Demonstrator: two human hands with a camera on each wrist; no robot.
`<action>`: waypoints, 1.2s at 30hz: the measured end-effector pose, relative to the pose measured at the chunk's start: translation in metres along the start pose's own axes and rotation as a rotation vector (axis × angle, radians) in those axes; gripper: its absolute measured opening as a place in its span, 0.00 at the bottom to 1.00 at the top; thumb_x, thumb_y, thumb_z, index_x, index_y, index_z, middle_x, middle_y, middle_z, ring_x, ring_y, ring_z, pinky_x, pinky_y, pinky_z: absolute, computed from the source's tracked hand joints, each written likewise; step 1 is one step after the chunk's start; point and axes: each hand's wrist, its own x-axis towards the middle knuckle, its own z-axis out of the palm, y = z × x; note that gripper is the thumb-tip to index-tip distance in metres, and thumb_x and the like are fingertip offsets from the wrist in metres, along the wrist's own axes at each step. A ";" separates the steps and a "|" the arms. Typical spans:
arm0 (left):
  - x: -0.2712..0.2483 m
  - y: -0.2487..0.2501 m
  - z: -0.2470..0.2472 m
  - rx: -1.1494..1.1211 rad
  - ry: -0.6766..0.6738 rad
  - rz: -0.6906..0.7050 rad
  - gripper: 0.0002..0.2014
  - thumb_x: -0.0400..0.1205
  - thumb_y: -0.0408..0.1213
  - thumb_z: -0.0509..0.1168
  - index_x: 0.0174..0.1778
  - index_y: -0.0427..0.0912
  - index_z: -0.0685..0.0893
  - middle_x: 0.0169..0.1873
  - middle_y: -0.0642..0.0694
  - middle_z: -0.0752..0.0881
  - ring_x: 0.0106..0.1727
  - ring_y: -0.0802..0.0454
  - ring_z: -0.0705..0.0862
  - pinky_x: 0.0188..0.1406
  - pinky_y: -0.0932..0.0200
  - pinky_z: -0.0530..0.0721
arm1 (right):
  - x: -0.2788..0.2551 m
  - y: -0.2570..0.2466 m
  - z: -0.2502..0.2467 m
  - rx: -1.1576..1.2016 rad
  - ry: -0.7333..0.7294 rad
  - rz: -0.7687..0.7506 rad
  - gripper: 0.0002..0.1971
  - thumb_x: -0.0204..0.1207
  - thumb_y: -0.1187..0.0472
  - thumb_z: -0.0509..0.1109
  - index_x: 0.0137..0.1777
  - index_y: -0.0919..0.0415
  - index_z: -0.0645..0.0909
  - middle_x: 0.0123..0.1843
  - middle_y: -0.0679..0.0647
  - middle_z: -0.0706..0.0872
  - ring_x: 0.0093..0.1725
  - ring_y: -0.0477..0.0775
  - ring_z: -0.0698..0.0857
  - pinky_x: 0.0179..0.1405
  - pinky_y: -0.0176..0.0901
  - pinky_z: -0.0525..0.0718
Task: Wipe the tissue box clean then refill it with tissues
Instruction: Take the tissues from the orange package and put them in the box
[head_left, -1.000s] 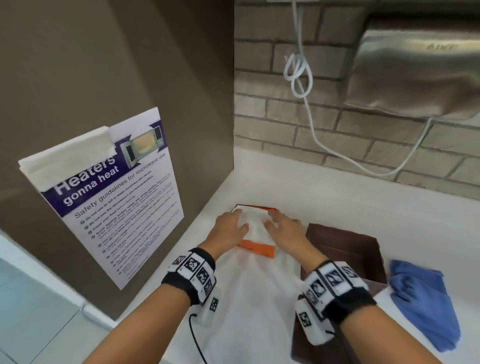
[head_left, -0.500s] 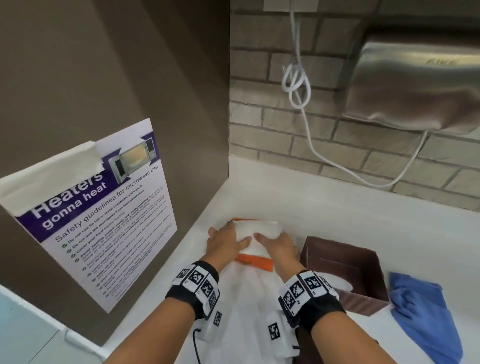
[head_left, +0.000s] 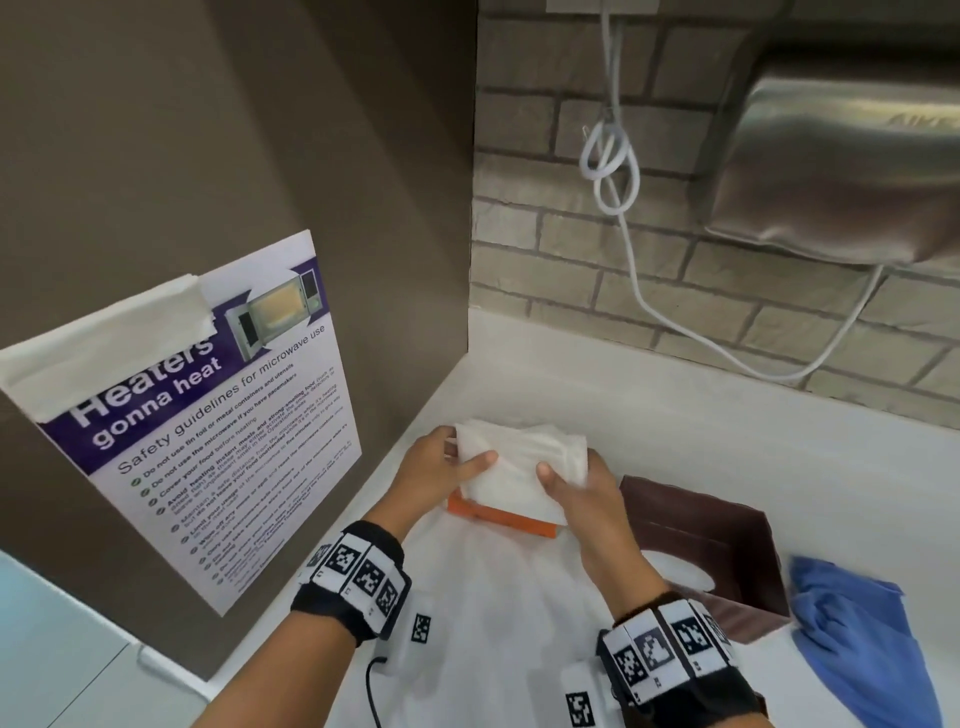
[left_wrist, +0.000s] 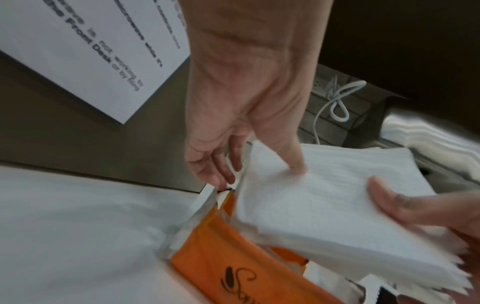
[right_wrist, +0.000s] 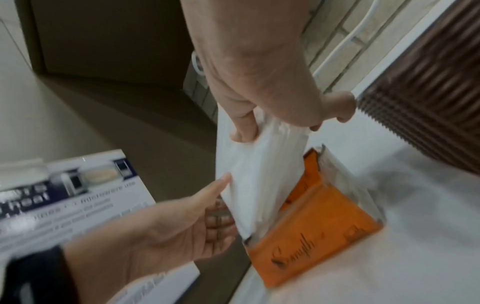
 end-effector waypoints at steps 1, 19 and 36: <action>-0.004 0.005 -0.003 -0.072 -0.025 0.019 0.31 0.73 0.53 0.76 0.70 0.47 0.76 0.57 0.54 0.84 0.55 0.57 0.84 0.44 0.72 0.79 | -0.004 -0.006 -0.004 0.036 -0.019 -0.024 0.19 0.73 0.60 0.75 0.64 0.54 0.79 0.59 0.53 0.88 0.58 0.54 0.87 0.62 0.59 0.84; -0.060 0.119 0.150 0.107 -0.244 0.156 0.16 0.84 0.27 0.58 0.59 0.42 0.58 0.37 0.49 0.73 0.37 0.50 0.78 0.32 0.69 0.76 | -0.037 -0.051 -0.165 -0.615 0.248 0.172 0.22 0.83 0.64 0.58 0.71 0.73 0.55 0.62 0.66 0.76 0.63 0.68 0.78 0.52 0.48 0.74; -0.061 0.107 0.211 0.618 -0.313 -0.043 0.24 0.86 0.29 0.58 0.78 0.29 0.61 0.75 0.29 0.68 0.74 0.37 0.72 0.73 0.49 0.74 | -0.014 0.005 -0.137 -1.394 0.161 0.213 0.25 0.81 0.69 0.59 0.74 0.71 0.55 0.66 0.63 0.80 0.62 0.57 0.84 0.54 0.41 0.81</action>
